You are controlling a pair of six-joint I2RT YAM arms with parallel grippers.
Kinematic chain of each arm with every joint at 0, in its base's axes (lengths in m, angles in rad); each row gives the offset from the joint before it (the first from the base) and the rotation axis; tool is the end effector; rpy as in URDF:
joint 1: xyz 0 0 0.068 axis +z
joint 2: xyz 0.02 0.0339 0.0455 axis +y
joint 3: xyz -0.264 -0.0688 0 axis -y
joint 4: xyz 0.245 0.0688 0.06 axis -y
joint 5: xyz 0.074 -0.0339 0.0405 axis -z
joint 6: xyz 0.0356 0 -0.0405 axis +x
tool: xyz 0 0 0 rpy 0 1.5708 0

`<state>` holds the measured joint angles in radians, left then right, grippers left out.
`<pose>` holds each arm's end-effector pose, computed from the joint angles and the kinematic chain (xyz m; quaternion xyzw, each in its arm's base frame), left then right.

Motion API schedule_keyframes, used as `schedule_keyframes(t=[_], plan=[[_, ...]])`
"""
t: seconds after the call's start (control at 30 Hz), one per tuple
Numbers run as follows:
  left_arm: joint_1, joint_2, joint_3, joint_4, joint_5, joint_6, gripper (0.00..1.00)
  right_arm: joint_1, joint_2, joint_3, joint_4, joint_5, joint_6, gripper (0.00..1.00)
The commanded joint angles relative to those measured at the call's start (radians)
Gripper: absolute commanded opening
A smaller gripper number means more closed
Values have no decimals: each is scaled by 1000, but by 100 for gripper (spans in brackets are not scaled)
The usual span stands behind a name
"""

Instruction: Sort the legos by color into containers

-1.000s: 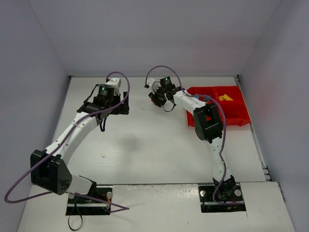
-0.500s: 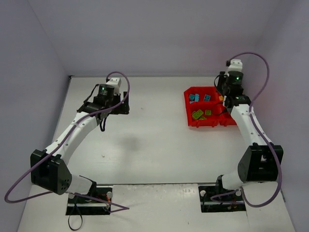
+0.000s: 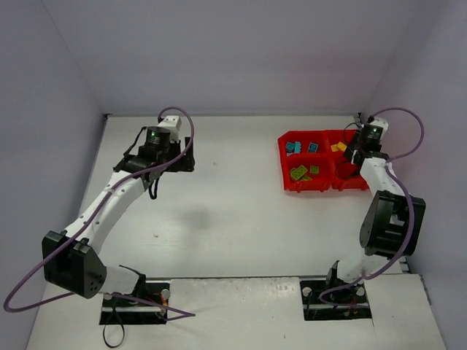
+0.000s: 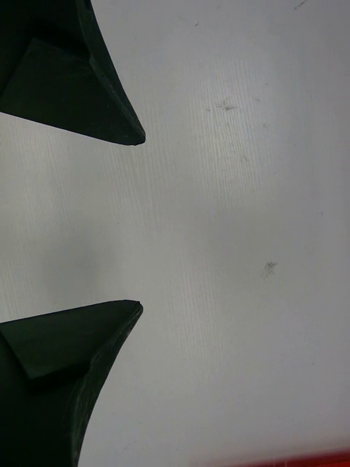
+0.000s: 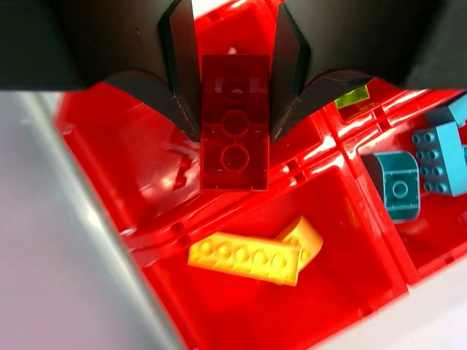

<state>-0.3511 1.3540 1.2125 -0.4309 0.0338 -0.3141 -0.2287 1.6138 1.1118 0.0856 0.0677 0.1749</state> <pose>0.2872 -0.1065 0.3368 0.0243 0.8775 -0.1703 0.4476 0.3648 -0.0874 0.2677 0.1860 0.8168 -0.0430 0.5444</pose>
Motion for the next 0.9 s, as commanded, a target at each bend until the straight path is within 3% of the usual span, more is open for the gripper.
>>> schedule_keyframes(t=[0.0,0.17,0.4,0.53,0.57,0.87], plan=[[8,-42,21,26,5,4,80,-1,8,36,52,-49,43,31],[12,-46,21,23,5,1,80,-4,8,31,28,-43,52,60],[26,-49,22,20,2,-2,80,-4,-121,20,-12,-123,51,75],[32,-62,28,14,2,-20,80,0,-311,-18,-14,-208,70,87],[35,-76,38,9,0,-26,80,0,-348,-23,-15,-229,84,100],[49,-208,65,-12,-34,-51,81,0,-709,-52,-76,-399,176,100]])
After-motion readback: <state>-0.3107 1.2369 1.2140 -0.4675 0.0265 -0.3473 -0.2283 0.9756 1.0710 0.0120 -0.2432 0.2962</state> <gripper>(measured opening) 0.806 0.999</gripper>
